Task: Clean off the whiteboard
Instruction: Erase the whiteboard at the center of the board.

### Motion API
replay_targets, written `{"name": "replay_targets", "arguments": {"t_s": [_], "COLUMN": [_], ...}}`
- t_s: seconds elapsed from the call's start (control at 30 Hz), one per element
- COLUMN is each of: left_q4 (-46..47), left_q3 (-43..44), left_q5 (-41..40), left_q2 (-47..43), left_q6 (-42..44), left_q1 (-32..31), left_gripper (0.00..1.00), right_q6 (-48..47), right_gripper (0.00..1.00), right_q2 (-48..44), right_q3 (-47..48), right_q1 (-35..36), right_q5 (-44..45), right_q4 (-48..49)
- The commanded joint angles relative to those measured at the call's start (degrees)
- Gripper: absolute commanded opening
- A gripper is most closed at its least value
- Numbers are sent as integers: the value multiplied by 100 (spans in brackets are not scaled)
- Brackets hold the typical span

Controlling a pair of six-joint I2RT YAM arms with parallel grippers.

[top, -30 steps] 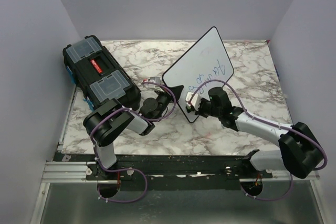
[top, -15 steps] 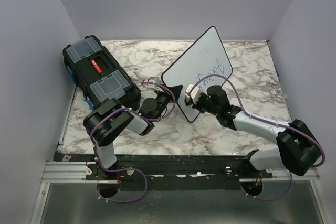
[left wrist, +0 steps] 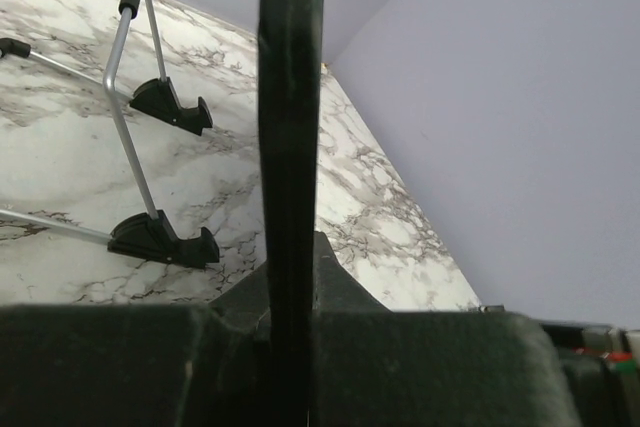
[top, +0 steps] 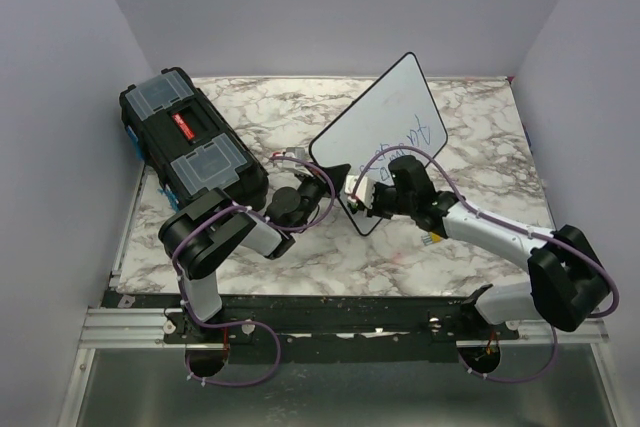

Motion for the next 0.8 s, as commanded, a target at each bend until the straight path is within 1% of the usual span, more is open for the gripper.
{"name": "replay_targets", "arguments": {"t_s": [0.0, 0.17, 0.27, 0.37, 0.53, 0.6, 0.67, 0.73, 0.77], "left_q4": [896, 886, 967, 976, 1037, 1036, 1042, 1038, 1039], "left_q3": [91, 77, 60, 20, 1, 3, -2, 1, -12], "left_q5": [368, 422, 452, 465, 499, 522, 548, 569, 571], "left_q2": [-171, -178, -140, -143, -121, -116, -118, -134, -145], "left_q6": [-141, -138, -177, -180, -213, -220, -231, -231, -230], "left_q1": [-84, -82, -78, -80, -80, -80, -79, -81, -84], "left_gripper": [0, 0, 0, 0, 0, 0, 0, 0, 0], "right_q6": [-421, 537, 1018, 1285, 1438, 1453, 1445, 1187, 899], "right_gripper": [1, 1, 1, 1, 1, 1, 1, 1, 1], "right_q2": [305, 135, 117, 168, 407, 467, 451, 436, 446], "right_q3": [-79, -120, 168, 522, 909, 910, 803, 709, 707], "right_q1": [40, -15, -100, -109, -117, -126, -153, -162, -165], "right_q5": [-295, 720, 1051, 1233, 1427, 1506, 1404, 1081, 810], "right_q4": [-1255, -210, 296, 515, 474, 438, 333, -47, -526]}}
